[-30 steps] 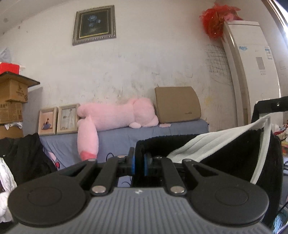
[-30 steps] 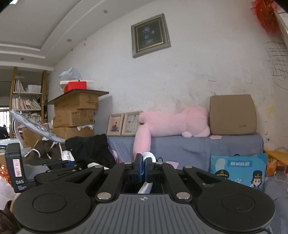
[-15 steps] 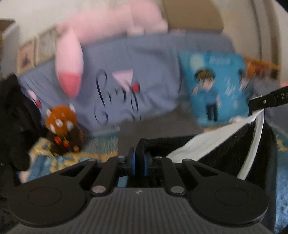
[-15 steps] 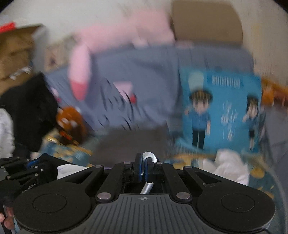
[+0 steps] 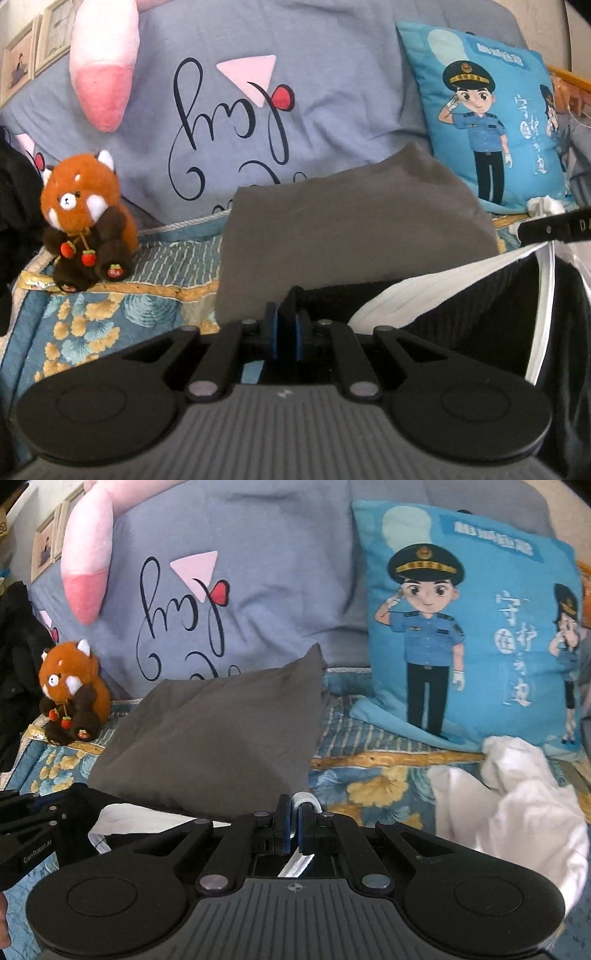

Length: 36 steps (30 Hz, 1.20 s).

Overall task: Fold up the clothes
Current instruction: 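Lower the hanging cardigan with both grippers onto the quilt beside the grey stack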

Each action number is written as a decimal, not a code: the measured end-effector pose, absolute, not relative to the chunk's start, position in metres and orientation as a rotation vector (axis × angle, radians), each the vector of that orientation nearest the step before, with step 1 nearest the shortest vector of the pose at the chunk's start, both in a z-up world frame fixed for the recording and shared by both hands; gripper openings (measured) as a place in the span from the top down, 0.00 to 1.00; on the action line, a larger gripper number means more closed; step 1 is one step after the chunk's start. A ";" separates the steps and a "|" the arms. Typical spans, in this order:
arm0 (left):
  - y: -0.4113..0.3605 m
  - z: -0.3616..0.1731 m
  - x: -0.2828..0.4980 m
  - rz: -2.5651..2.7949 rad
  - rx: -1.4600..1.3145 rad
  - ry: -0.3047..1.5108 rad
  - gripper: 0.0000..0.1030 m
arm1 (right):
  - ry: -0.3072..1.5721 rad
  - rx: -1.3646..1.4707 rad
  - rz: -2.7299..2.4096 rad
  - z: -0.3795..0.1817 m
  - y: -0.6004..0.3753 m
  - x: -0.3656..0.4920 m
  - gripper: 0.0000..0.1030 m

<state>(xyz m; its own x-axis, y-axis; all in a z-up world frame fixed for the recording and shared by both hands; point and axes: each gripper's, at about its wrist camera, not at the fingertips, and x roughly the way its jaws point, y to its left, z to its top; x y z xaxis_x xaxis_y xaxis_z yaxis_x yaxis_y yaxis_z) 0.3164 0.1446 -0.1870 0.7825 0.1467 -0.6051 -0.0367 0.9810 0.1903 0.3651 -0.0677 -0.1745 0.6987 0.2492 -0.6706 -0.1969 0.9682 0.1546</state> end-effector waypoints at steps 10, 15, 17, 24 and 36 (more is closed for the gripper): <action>0.176 -0.193 0.339 0.069 0.172 0.699 0.89 | 0.771 0.077 0.268 -0.176 -0.053 0.397 0.97; 0.186 -0.203 0.348 0.068 0.232 0.738 0.80 | 0.789 0.073 0.287 -0.180 -0.048 0.408 0.96; 0.189 -0.205 0.350 0.087 0.250 0.741 0.80 | 0.797 0.085 0.291 -0.182 -0.048 0.412 0.96; 0.210 -0.199 0.340 0.154 0.241 0.752 0.80 | 0.855 0.105 0.354 -0.177 -0.057 0.419 0.77; 0.199 -0.174 0.224 0.087 0.223 0.748 0.26 | 0.771 0.071 0.360 -0.130 -0.114 0.347 0.42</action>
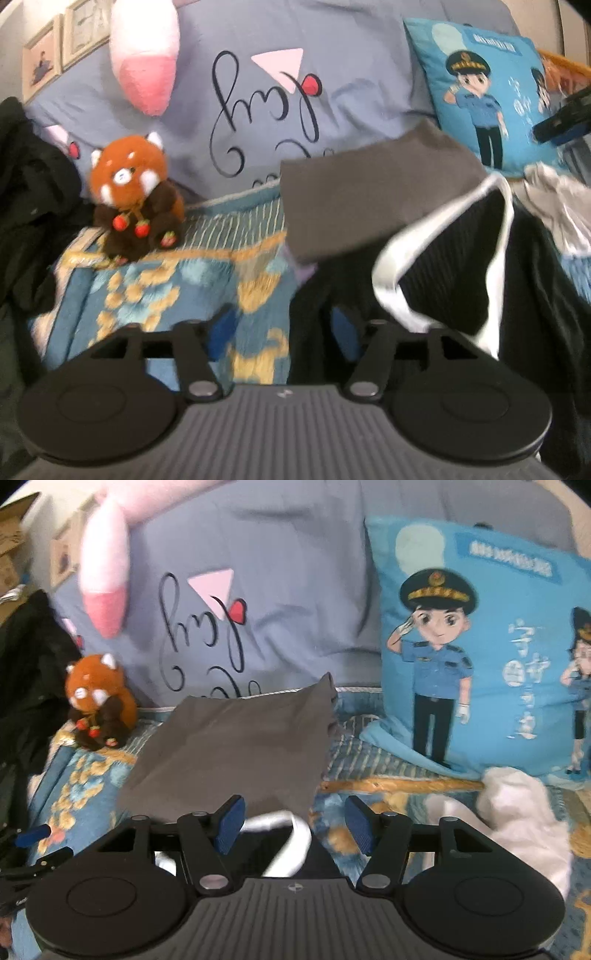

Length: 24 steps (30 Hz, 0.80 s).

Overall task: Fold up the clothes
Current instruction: 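Lower the hanging cardigan with both grippers onto the quilt beside the grey stack, then open both grippers and release the cardigan flat on the quilt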

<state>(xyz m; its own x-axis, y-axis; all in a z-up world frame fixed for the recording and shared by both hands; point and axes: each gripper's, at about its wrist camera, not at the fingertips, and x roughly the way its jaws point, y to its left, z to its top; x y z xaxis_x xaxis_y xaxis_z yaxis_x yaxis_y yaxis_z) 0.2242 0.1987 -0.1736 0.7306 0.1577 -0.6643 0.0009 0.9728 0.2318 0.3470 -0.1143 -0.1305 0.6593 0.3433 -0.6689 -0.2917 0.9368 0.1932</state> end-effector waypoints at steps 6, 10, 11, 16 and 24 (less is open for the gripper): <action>0.184 -0.188 0.146 0.060 0.267 0.831 0.13 | 0.823 -0.036 0.382 -0.171 -0.152 0.242 0.41; 0.178 -0.199 0.111 0.051 0.209 0.903 0.08 | 0.914 -0.061 0.372 -0.219 -0.158 0.185 0.44; 0.176 -0.202 0.105 0.046 0.187 0.918 0.08 | 0.920 -0.017 0.371 -0.228 -0.160 0.176 0.44; 0.161 -0.199 0.082 0.041 0.171 0.928 0.07 | 0.813 0.028 0.378 -0.244 -0.147 0.152 0.46; 0.142 -0.188 0.085 0.012 0.202 0.906 0.04 | 0.730 -0.267 0.471 -0.247 -0.100 0.153 0.76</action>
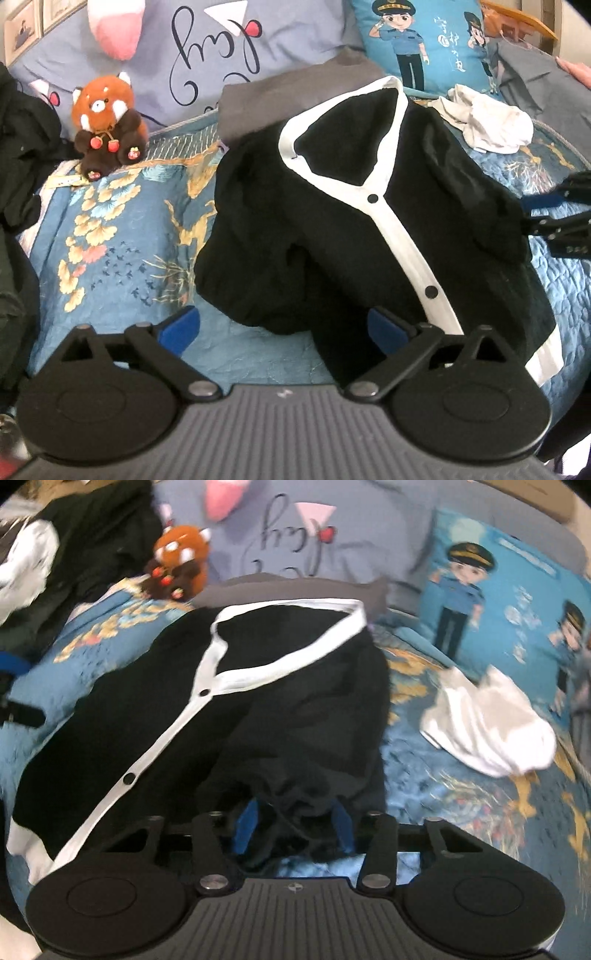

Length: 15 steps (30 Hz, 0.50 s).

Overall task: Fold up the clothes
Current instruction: 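Open both grippers and release the cardigan flat on the quilt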

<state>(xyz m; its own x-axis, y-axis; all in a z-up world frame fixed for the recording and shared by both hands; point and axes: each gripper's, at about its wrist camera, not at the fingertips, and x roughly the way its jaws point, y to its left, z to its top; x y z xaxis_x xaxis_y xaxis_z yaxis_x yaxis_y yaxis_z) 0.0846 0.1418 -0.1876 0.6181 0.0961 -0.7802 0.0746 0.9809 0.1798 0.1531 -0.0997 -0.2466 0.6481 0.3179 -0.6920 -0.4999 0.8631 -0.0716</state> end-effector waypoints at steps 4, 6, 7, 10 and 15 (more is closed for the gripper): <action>0.145 -0.190 0.087 0.026 0.204 0.910 0.04 | 0.717 -0.293 0.430 -0.237 -0.106 0.159 0.98; 0.152 -0.190 0.088 0.032 0.208 0.906 0.04 | 0.679 -0.283 0.389 -0.222 -0.119 0.162 0.98; 0.154 -0.190 0.089 0.037 0.207 0.906 0.04 | 0.660 -0.278 0.368 -0.215 -0.126 0.163 0.98; 0.165 -0.191 0.090 0.061 0.197 0.916 0.04 | 0.603 -0.264 0.307 -0.193 -0.145 0.166 0.98; 0.175 -0.190 0.090 0.081 0.187 0.912 0.04 | 0.541 -0.164 0.140 -0.132 -0.207 0.206 0.98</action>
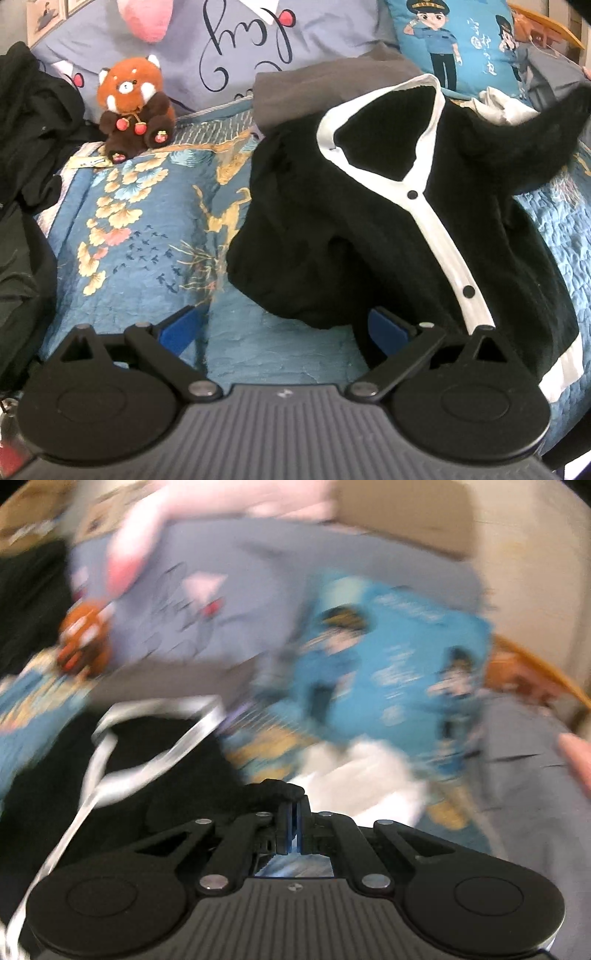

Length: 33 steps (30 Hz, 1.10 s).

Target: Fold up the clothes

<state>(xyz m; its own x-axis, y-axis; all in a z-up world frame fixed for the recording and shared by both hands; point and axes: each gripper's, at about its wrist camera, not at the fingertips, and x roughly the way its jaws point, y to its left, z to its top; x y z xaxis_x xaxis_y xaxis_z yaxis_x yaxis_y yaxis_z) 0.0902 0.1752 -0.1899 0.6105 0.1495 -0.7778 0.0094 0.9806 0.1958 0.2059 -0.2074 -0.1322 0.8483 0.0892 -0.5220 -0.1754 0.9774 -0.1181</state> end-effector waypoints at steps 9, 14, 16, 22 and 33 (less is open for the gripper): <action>0.182 -0.194 0.096 0.115 0.189 0.928 0.03 | 0.595 -0.190 -0.109 -0.117 -0.274 0.271 0.98; 0.201 -0.198 0.101 0.145 0.163 0.939 0.01 | 0.668 -0.209 -0.142 -0.136 -0.279 0.276 0.98; 0.210 -0.201 0.104 0.159 0.151 0.946 0.01 | 0.697 -0.213 -0.152 -0.143 -0.281 0.278 0.98; 0.241 -0.213 0.128 0.182 0.069 0.962 0.01 | 0.785 -0.224 -0.181 -0.165 -0.288 0.283 0.71; 0.269 -0.250 0.154 0.111 -0.241 0.987 0.01 | 0.796 -0.120 -0.215 -0.161 -0.306 0.244 0.59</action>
<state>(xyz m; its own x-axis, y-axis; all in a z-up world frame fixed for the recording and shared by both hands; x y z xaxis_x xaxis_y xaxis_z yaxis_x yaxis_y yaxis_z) 0.1537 0.2687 -0.2498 0.5485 -0.0158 -0.8360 -0.2020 0.9677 -0.1509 0.2436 -0.3063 -0.1611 0.6794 -0.2359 -0.6948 0.1455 0.9714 -0.1876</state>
